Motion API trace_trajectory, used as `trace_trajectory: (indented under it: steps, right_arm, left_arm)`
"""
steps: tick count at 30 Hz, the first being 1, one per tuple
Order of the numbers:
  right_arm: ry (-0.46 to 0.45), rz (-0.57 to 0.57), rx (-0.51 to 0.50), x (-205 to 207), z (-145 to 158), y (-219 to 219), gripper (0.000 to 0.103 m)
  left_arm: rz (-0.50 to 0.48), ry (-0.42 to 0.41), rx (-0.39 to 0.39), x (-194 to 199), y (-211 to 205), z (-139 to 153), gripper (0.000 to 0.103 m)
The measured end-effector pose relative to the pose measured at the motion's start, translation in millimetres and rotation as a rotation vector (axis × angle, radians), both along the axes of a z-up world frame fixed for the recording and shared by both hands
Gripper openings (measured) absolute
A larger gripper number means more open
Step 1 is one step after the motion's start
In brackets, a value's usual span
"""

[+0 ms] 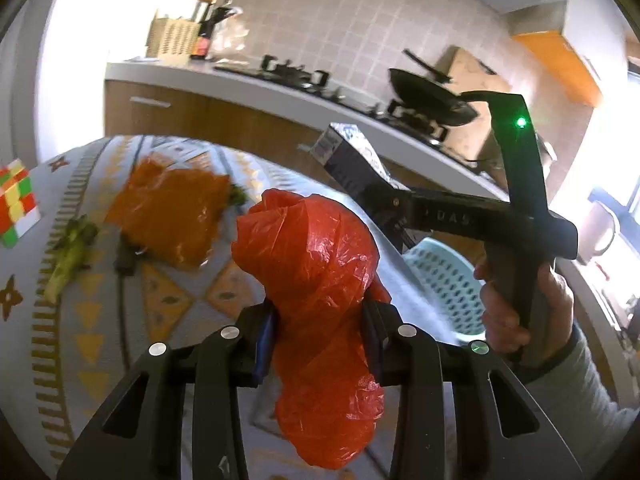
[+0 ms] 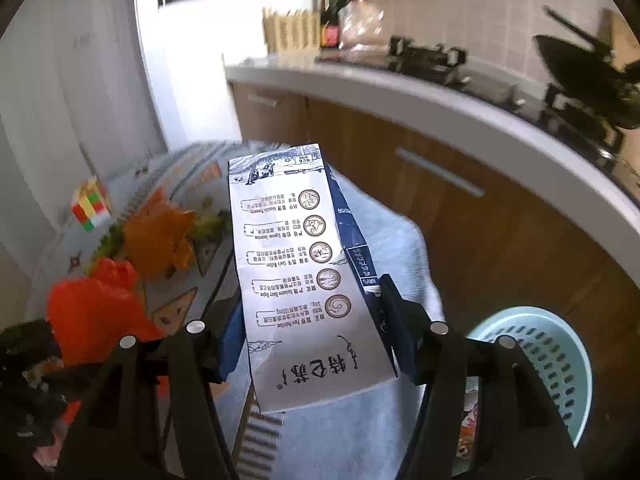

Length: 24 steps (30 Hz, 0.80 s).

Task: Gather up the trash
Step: 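Grasp the red plastic bag with the left tool while the right tool grasps the white carton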

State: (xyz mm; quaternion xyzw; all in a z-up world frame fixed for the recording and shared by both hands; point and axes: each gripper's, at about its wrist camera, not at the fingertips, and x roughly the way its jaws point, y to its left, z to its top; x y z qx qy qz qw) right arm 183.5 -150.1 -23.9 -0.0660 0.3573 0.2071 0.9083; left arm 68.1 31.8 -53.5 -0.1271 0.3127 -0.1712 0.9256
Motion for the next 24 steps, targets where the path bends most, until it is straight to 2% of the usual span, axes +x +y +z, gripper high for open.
trace_trajectory:
  steps: [6, 13, 18, 24]
  right_arm:
    - [-0.106, -0.079, 0.033, -30.7, 40.2, -40.6, 0.057]
    - [-0.153, -0.240, 0.028, -57.4, 56.1, -103.8, 0.058]
    - [-0.120, -0.375, -0.005, -70.8, 44.9, -150.3, 0.058]
    - [0.008, -0.553, -0.026, -75.3, 10.4, -203.1, 0.058]
  left_arm:
    - [-0.067, -0.050, -0.009, -4.7, -25.3, 19.8, 0.034]
    - [-0.162, -0.094, -0.009, 6.8, -64.4, 43.9, 0.034]
    - [-0.229, -0.087, -0.013, 22.6, -96.8, 49.6, 0.034]
    - [-0.296, -0.036, -0.005, 47.0, -141.1, 41.7, 0.034]
